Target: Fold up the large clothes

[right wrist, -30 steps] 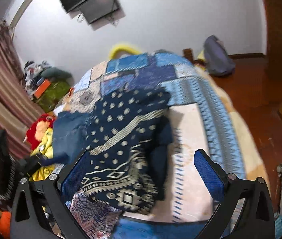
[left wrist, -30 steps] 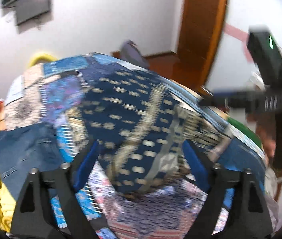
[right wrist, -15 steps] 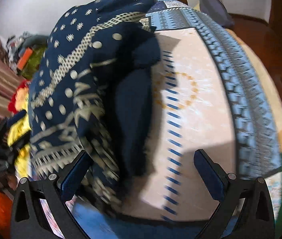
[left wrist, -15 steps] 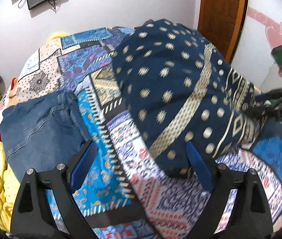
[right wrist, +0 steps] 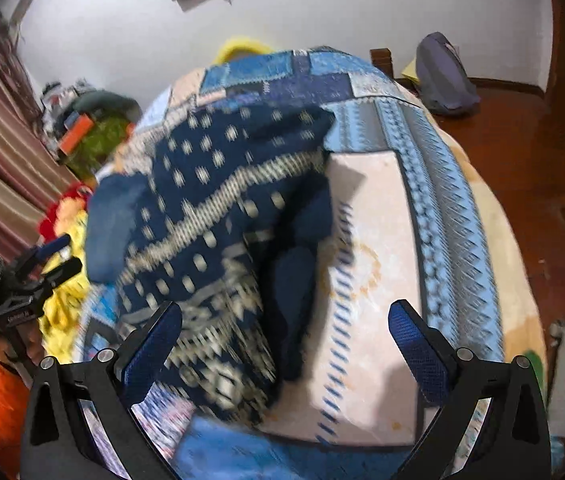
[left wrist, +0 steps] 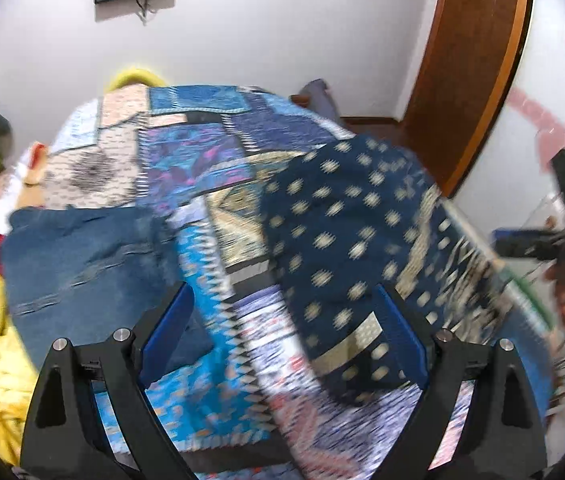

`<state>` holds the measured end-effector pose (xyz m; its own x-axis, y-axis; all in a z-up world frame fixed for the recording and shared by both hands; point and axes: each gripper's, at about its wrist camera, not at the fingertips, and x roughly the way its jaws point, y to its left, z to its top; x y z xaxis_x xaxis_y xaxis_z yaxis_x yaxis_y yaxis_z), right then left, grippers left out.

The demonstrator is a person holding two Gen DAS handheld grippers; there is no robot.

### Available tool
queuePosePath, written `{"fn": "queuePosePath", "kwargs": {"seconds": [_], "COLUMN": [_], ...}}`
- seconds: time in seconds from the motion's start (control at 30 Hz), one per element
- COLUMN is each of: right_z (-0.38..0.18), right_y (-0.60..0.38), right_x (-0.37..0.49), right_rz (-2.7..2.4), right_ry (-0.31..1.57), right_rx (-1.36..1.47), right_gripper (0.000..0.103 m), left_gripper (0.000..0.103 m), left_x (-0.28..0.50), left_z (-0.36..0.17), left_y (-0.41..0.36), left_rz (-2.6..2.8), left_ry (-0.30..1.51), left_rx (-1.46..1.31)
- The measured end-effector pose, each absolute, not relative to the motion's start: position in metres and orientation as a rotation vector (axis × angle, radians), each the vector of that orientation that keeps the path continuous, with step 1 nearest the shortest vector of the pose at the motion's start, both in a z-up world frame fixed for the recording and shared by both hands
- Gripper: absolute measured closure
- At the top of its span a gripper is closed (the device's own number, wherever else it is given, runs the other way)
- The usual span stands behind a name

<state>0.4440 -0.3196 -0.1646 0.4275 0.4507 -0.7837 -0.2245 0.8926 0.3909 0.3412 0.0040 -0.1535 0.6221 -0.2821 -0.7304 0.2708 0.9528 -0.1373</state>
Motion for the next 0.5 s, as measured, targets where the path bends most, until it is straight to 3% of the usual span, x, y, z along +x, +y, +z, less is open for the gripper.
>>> {"fn": "queuePosePath", "kwargs": {"seconds": [0.4,0.5], "right_z": [-0.230,-0.240], "right_y": [-0.292,-0.286], "right_x": [0.513,0.527], "right_rz": [0.558,0.618], "right_ry": [1.221,1.226], "right_rx": [0.358,0.387], "right_gripper": [0.001,0.006], "left_gripper": [0.011,0.007], "left_x": [0.416,0.431], "left_z": [-0.224,-0.232], "left_y": [-0.013,-0.015], "left_rz": [-0.501,-0.512], "left_ry": [1.093,1.110], "left_rx": [-0.339,-0.361]}}
